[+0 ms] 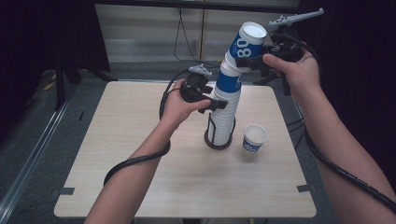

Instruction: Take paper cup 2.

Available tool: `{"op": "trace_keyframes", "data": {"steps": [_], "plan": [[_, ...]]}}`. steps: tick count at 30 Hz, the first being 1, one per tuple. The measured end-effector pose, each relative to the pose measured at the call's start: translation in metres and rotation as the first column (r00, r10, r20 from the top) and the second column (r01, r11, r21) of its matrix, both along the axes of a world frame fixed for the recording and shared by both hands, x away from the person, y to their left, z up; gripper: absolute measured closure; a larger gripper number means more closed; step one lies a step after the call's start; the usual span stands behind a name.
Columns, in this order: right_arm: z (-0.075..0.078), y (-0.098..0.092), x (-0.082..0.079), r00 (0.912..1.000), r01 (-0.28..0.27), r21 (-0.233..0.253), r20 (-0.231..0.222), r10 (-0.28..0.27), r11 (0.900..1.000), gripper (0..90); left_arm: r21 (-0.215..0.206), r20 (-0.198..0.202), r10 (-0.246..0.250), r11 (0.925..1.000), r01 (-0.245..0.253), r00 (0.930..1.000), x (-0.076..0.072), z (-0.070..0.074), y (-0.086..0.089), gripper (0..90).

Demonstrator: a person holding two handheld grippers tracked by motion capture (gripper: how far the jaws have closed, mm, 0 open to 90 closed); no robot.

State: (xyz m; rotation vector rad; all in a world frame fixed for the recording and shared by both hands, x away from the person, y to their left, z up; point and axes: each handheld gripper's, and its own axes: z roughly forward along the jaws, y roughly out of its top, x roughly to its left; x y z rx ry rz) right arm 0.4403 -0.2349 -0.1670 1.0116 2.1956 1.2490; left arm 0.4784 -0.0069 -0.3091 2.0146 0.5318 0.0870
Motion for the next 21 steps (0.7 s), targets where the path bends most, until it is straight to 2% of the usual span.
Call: {"op": "trace_keyframes", "data": {"steps": [15, 21], "plan": [[0.002, -0.015, -0.005, 0.9998, 0.02, -0.004, 0.006, -0.02, 1.0, 22.1, 0.02, -0.01, -0.002, 0.9998, 0.002, 1.0, -0.002, -0.007, 0.006, 15.9], [0.0, -0.03, -0.01, 0.9992, 0.04, -0.005, 0.001, -0.04, 0.999, 22.1, 0.024, -0.01, 0.0, 0.9997, 0.0, 1.0, -0.004, -0.011, 0.009, 15.9]]}}
